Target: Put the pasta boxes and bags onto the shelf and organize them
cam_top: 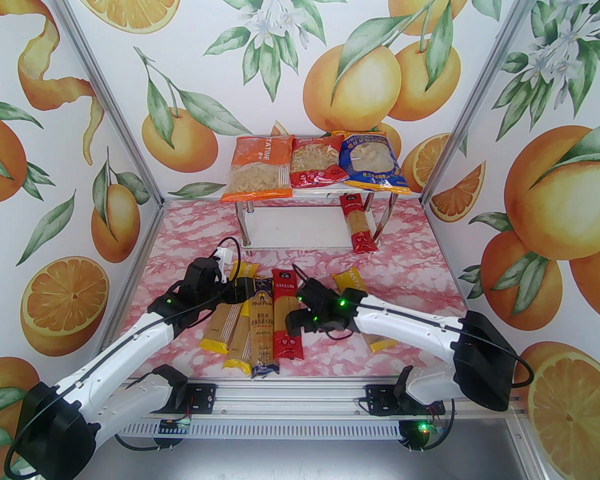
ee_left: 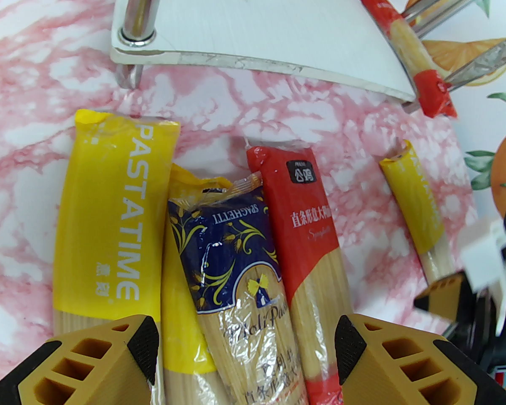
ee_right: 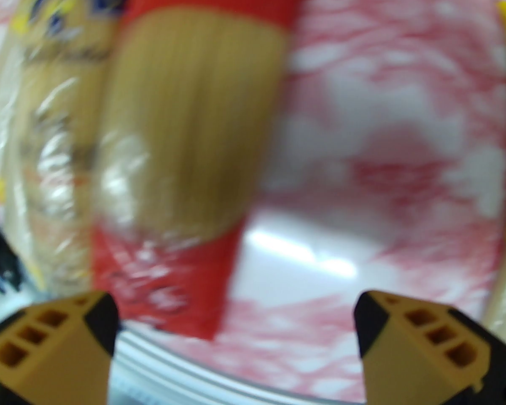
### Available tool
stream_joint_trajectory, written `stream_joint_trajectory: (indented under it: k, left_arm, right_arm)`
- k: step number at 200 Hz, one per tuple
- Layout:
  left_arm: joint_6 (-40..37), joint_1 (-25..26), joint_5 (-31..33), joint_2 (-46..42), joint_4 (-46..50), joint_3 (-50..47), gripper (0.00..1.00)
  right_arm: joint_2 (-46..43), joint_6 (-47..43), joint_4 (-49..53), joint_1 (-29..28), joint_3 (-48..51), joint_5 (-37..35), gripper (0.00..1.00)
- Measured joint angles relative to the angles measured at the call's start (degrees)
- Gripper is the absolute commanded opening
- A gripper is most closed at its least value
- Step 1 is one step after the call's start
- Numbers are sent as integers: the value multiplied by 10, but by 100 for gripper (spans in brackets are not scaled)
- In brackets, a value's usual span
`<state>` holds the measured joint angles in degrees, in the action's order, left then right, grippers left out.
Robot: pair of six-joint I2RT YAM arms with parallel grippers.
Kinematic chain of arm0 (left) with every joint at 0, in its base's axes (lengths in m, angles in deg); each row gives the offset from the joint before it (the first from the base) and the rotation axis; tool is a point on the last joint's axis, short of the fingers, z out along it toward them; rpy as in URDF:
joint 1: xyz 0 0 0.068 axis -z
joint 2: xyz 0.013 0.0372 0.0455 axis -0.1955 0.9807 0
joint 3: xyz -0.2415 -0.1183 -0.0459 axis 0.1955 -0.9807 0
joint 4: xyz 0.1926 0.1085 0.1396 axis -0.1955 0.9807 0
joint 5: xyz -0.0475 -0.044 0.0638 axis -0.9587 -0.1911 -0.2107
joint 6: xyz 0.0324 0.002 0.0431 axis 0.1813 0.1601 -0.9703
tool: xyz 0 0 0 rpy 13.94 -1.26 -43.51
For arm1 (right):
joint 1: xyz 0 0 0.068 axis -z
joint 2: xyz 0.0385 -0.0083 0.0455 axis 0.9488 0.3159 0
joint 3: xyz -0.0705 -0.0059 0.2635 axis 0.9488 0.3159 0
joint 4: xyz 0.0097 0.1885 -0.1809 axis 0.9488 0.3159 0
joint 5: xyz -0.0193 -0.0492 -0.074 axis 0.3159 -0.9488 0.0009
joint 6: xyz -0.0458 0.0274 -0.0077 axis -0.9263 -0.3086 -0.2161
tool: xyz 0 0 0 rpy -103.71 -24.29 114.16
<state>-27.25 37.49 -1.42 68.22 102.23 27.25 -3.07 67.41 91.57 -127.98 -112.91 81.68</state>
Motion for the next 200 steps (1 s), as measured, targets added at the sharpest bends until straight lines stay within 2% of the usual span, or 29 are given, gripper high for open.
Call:
stream_joint_trajectory:
  k: [101, 178, 200]
  left_arm:
    - [0, -1, -1, -31, 1, -6, 74]
    - [0, -3, -1, -31, 1, -11, 74]
    - [0, -3, -1, -31, 0, -14, 74]
  right_arm:
    - [126, 48, -33, -37, -51, 26, 100]
    - [150, 60, -16, -39, -58, 18, 100]
    - [150, 60, -16, -39, -57, 18, 94]
